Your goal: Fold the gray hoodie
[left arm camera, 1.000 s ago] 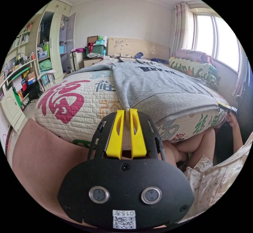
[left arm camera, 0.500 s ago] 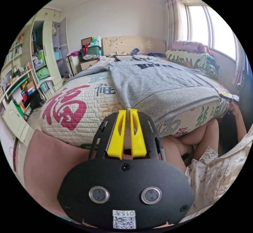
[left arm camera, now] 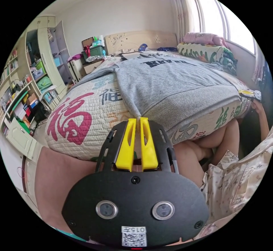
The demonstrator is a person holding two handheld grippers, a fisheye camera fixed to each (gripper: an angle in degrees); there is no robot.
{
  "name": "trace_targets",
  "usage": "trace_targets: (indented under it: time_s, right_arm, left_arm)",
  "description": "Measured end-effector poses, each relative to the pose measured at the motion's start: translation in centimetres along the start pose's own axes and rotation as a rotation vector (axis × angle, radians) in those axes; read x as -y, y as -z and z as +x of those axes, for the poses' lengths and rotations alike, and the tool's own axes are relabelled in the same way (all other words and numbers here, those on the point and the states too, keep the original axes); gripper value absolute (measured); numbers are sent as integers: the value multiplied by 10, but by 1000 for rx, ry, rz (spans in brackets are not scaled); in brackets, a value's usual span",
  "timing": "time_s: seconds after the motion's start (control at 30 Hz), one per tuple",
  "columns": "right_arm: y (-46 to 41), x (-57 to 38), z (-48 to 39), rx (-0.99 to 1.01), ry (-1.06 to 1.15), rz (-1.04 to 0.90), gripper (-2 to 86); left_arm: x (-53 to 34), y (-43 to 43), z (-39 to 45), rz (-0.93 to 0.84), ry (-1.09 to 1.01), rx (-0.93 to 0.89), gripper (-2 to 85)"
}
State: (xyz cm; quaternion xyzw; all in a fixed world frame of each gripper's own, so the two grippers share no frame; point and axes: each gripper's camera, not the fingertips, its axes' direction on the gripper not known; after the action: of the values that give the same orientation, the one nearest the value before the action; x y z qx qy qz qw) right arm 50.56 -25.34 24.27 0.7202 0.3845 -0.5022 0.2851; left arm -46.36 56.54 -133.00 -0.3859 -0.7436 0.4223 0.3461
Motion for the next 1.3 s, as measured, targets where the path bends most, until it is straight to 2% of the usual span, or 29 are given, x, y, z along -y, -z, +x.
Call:
trace_targets:
  time_s: [0.47, 0.57, 0.67, 0.77, 0.87, 1.0, 1.13, 1.3]
  right_arm:
    - [171, 6, 24, 101, -89, 77, 56]
    - [221, -2, 52, 161, -174, 139, 91]
    - [272, -14, 100, 308, -299, 180, 93]
    - [332, -29, 148, 260, -457, 262, 84]
    - [390, -31, 194, 247, -573, 352, 81]
    - [452, -13, 264, 317, -743, 479, 90]
    - [490, 22, 339, 379, -886, 596, 113]
    - [513, 65, 449, 406, -1124, 682, 121]
  left_arm:
    - [-140, -55, -303, 26, 71, -44, 50]
    - [-155, -52, -376, 53, 84, -32, 82]
    - [-162, -38, -452, 94, 85, -38, 84]
    - [-148, -15, -518, 197, 57, -22, 83]
    - [-104, 2, -565, 316, -46, -67, 84]
    - [3, -16, -586, 376, -334, -282, 83]
    - [128, -63, -561, 321, -683, -546, 81]
    - [269, -126, -511, 166, -964, -705, 72]
